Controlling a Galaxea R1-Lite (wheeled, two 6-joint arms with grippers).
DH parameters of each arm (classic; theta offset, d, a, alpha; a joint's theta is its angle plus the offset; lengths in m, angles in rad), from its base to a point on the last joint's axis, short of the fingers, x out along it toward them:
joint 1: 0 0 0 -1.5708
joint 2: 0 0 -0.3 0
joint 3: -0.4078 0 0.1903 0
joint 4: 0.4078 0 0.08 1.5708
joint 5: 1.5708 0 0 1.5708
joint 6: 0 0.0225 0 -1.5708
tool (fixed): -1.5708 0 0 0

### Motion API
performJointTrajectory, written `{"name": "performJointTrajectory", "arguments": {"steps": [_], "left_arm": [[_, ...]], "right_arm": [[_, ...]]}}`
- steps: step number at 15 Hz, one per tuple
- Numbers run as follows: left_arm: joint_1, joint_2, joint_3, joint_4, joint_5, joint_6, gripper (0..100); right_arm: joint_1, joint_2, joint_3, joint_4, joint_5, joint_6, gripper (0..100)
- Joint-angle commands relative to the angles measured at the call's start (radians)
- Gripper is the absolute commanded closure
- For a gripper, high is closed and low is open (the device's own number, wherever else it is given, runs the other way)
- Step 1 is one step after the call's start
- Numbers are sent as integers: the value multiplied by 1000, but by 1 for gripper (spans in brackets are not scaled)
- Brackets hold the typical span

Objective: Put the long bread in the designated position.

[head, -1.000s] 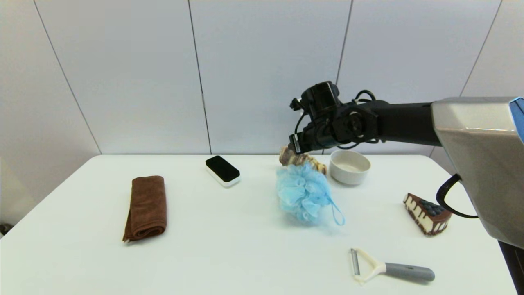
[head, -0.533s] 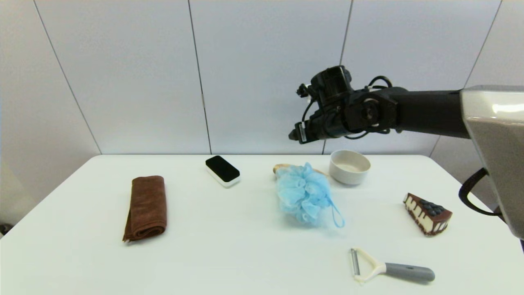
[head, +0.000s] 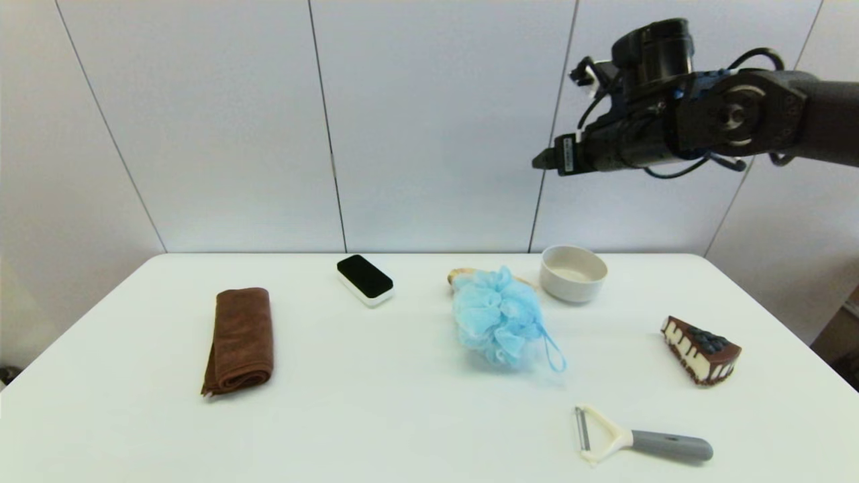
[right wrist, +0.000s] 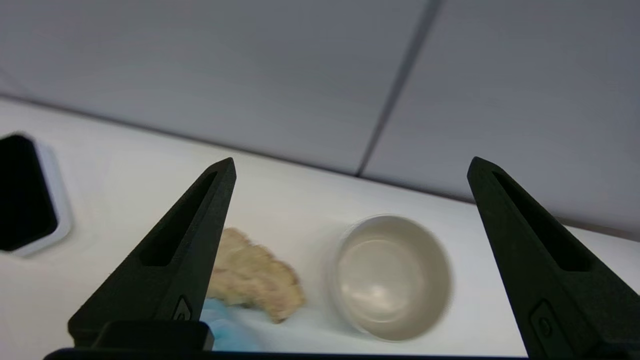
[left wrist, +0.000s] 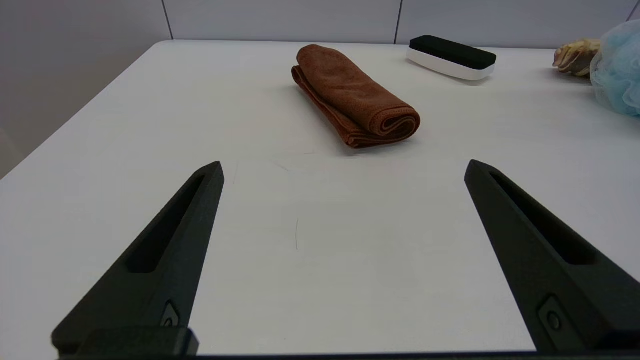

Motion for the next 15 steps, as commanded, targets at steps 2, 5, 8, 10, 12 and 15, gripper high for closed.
{"name": "performJointTrajectory", "arguments": {"steps": [2,5,8,10,12,15], "left_arm": [[0,1,2,-1,0,-1,0],[0,1,2,-1,-1,-1,0],[0,1,2,-1,0,-1,0],[0,1,2,-1,0,-1,0],[0,1,2,-1,0,-1,0],[0,1,2,-1,0,-1,0]], "right_arm": [[-152,-155,14,23,3,-1,0],[-235,-228,15,81,6,-10,0],[-290,-318,27,117,22,-12,0],[-321,-382,46,134,95,-13,0],[-341,-453,83,134,164,-18,0],[-350,-567,176,132,200,-73,0]]}}
